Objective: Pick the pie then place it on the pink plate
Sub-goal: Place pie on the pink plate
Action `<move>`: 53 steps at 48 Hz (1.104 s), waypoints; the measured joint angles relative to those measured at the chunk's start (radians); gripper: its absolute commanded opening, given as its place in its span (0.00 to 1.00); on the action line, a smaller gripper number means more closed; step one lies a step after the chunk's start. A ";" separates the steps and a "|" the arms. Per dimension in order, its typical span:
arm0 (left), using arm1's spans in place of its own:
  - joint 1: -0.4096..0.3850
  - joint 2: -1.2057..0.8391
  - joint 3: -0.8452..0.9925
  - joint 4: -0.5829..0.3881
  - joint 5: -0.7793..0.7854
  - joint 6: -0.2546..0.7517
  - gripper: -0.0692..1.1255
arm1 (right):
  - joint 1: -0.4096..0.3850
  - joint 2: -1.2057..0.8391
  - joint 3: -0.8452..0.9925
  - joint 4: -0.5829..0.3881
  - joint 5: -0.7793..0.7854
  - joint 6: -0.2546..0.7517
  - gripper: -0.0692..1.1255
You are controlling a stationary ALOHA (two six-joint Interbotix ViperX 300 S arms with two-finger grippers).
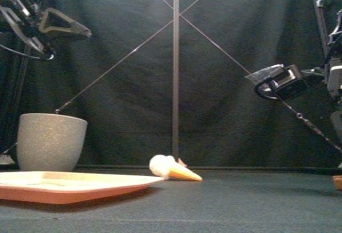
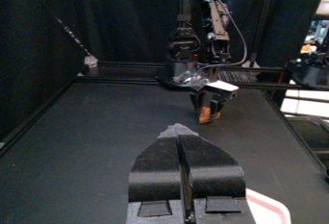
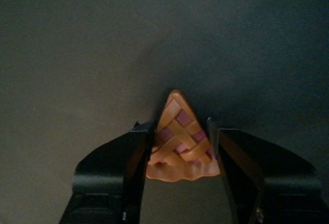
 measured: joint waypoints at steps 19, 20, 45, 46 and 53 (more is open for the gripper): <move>0.000 0.000 0.000 0.000 0.000 0.002 0.07 | -0.014 0.015 -0.305 -0.123 -0.006 0.008 0.59; 0.000 0.000 -0.002 0.000 0.002 0.000 0.07 | -0.015 0.029 -0.330 -0.140 -0.006 0.008 0.59; 0.000 0.000 0.008 0.017 0.002 0.003 0.07 | -0.170 0.462 -0.790 -0.132 -0.135 -0.031 0.59; 0.000 0.000 0.011 0.018 0.002 0.003 0.07 | -0.172 0.471 -0.802 -0.130 -0.130 -0.037 0.59; -0.002 0.000 0.017 0.035 0.002 0.003 0.07 | -0.178 0.529 -0.879 -0.107 -0.067 -0.057 0.66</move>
